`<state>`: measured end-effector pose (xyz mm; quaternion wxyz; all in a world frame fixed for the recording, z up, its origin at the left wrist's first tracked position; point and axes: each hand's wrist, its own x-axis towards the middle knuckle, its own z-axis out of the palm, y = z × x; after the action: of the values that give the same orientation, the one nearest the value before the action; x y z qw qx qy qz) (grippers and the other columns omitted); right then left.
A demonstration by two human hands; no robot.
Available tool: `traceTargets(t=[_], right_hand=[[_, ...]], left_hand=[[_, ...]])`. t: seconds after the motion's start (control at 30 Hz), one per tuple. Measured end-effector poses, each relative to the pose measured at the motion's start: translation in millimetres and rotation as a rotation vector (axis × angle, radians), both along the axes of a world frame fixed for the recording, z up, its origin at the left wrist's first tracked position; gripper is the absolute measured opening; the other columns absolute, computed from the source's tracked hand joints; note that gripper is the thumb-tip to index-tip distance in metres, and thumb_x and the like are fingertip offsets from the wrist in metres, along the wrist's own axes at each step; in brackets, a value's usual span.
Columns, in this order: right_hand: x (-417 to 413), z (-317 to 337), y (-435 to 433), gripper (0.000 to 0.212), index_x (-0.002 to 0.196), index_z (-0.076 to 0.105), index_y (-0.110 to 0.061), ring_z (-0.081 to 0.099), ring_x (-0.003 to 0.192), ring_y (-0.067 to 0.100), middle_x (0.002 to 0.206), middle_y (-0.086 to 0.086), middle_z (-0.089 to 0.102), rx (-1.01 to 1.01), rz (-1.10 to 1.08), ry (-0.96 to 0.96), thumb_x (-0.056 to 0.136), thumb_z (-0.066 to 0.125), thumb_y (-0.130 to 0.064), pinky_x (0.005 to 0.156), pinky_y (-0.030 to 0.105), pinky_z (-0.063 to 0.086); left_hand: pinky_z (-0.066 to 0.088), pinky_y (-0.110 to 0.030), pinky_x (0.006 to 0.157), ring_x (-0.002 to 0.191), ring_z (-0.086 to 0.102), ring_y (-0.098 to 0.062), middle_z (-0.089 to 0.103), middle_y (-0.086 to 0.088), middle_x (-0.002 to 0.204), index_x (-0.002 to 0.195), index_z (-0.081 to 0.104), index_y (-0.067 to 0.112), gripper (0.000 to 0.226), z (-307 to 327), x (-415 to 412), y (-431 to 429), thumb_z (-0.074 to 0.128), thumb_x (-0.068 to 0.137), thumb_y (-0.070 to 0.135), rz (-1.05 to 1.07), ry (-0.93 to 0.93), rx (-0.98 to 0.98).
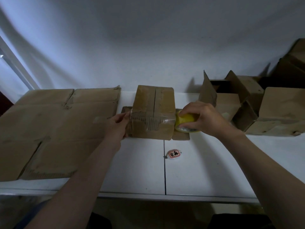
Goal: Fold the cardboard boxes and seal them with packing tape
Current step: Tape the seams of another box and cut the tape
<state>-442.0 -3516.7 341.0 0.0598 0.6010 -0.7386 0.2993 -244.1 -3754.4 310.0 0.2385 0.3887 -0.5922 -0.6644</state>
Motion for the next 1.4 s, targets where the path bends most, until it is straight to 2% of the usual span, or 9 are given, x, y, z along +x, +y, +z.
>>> traceTargets(t=[0.27,0.43,0.57,0.67,0.8,0.9,1.07,1.27,1.4], right_hand=[[-5.4,1.4,11.7,0.045,0.105,0.077,-0.017,0.064,0.098,0.015,0.106,-0.002,0.071,0.007,0.066,-0.045,0.074,0.08,-0.049,0.08,0.032,0.054],[-5.5,-1.7,12.1,0.046,0.103,0.077,-0.017,0.065,0.094,0.015,0.103,-0.002,0.071,-0.011,0.068,-0.059,0.077,0.078,-0.054,0.077,0.036,0.055],[-0.9,-5.5,9.4,0.044,0.102,0.076,-0.015,0.066,0.091,0.018,0.101,-0.001,0.071,-0.044,0.062,-0.047,0.075,0.082,-0.05,0.078,0.036,0.053],[1.5,-6.8,7.0,0.042,0.102,0.076,-0.014,0.066,0.089,0.018,0.1,0.001,0.072,-0.057,0.051,-0.02,0.075,0.083,-0.044,0.078,0.033,0.052],[1.6,-8.6,5.7,0.041,0.103,0.076,-0.014,0.066,0.088,0.017,0.099,0.0,0.072,-0.063,0.042,-0.004,0.074,0.084,-0.042,0.078,0.03,0.052],[2.5,-7.6,4.7,0.041,0.103,0.076,-0.015,0.066,0.087,0.016,0.1,0.0,0.072,-0.058,0.047,0.011,0.075,0.082,-0.044,0.077,0.025,0.05],[5.5,-8.2,3.1,0.04,0.104,0.076,-0.017,0.066,0.088,0.015,0.1,-0.002,0.072,-0.061,0.038,0.023,0.074,0.085,-0.043,0.077,0.033,0.054],[9.2,-6.4,-1.8,0.038,0.107,0.074,-0.018,0.066,0.087,0.017,0.099,-0.002,0.072,-0.055,0.061,0.081,0.075,0.089,-0.035,0.077,0.033,0.054],[7.1,-7.0,-1.0,0.037,0.104,0.075,-0.019,0.065,0.084,0.013,0.096,-0.004,0.072,-0.062,0.045,0.057,0.075,0.09,-0.034,0.075,0.032,0.054]], left_hand=[[0.04,-0.025,0.053,0.067,0.049,-0.011,0.057,0.006,0.079,0.106,0.067,0.032,0.014,-9.2,17.3,5.2,0.059,0.1,0.041,-0.11,-0.111,-0.224],[0.036,-0.022,0.04,0.059,0.044,-0.013,0.048,0.002,0.079,0.128,0.046,0.04,0.04,-4.9,19.2,9.1,0.06,0.094,0.055,-0.121,-0.178,-0.07],[0.044,-0.025,0.061,0.075,0.057,-0.007,0.062,0.012,0.087,0.102,0.067,0.023,0.008,0.8,17.6,16.3,0.066,0.096,0.03,0.076,-0.123,-0.49],[0.041,-0.006,0.067,0.089,0.06,-0.009,0.07,0.004,0.109,0.123,0.072,0.018,0.028,8.0,20.5,26.3,0.052,0.103,0.015,0.026,-0.198,-0.703],[0.049,-0.034,0.096,0.116,0.061,-0.031,0.063,-0.013,0.134,0.136,0.063,0.012,0.039,15.8,24.6,27.3,0.043,0.103,0.006,-0.111,-0.316,-0.742],[0.047,-0.042,0.102,0.124,0.057,-0.034,0.059,-0.012,0.138,0.136,0.059,0.011,0.039,18.4,24.4,28.4,0.044,0.101,0.009,-0.116,-0.4,-0.92],[0.019,-0.051,0.124,0.153,0.023,-0.024,0.035,-0.006,0.161,0.152,0.041,0.011,0.063,12.4,9.7,72.6,0.053,0.092,0.0,-0.324,-0.203,-1.379],[0.003,-0.054,0.125,0.151,0.029,-0.016,0.041,-0.004,0.158,0.156,0.029,0.009,0.076,12.2,-14.3,100.0,0.061,0.09,0.027,-0.578,-0.321,-1.487],[0.001,-0.054,0.125,0.153,0.021,-0.011,0.029,0.002,0.165,0.159,0.025,0.016,0.074,18.2,-22.3,95.4,0.03,0.099,0.06,-0.597,-0.463,-1.471]])
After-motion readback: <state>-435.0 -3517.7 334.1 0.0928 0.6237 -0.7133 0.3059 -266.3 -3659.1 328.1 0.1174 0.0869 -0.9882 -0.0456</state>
